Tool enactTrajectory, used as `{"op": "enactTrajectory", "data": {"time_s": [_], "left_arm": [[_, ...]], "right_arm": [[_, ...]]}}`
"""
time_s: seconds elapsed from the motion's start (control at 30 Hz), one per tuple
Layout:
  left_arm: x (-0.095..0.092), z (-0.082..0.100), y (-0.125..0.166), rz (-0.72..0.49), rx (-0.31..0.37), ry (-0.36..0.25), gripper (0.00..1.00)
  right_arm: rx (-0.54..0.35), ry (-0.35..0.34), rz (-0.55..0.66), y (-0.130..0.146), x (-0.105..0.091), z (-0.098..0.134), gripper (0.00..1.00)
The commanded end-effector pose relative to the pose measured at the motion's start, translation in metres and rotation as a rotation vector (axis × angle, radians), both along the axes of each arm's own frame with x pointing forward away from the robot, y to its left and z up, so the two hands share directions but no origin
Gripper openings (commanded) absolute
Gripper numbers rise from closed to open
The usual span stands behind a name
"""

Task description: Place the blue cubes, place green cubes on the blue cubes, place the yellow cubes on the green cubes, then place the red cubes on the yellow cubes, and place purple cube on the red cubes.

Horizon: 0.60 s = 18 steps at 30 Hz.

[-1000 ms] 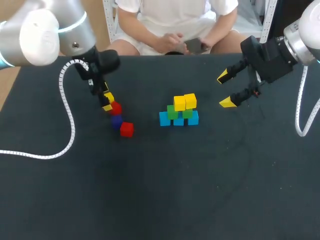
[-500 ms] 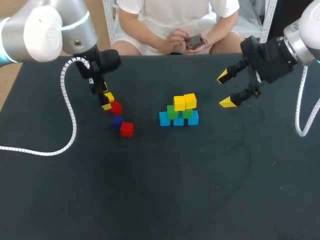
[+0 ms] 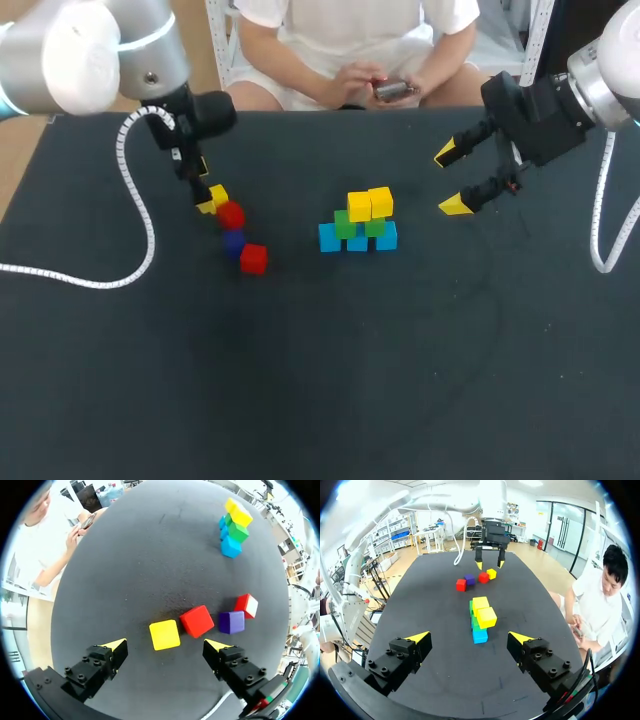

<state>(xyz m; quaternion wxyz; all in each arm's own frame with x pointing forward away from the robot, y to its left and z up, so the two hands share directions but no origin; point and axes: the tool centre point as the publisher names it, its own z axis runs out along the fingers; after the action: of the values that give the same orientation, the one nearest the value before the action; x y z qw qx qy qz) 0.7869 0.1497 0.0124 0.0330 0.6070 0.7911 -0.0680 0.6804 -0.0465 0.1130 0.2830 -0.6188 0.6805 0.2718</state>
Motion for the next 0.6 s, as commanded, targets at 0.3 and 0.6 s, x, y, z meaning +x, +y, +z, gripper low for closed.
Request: {"op": "enactTrajectory", "data": {"time_s": [0.3, 0.6], "left_arm": [[0.021, -0.011, 0.004, 0.007, 0.023, 0.028, 1.0], [0.021, -0.007, 0.016, 0.019, 0.054, 0.037, 1.0]], "right_arm": [[0.001, -0.002, -0.002, 0.0, -0.001, 0.0, 1.0], [0.001, -0.002, -0.002, 0.0, -0.001, 0.0, 1.0]]}}
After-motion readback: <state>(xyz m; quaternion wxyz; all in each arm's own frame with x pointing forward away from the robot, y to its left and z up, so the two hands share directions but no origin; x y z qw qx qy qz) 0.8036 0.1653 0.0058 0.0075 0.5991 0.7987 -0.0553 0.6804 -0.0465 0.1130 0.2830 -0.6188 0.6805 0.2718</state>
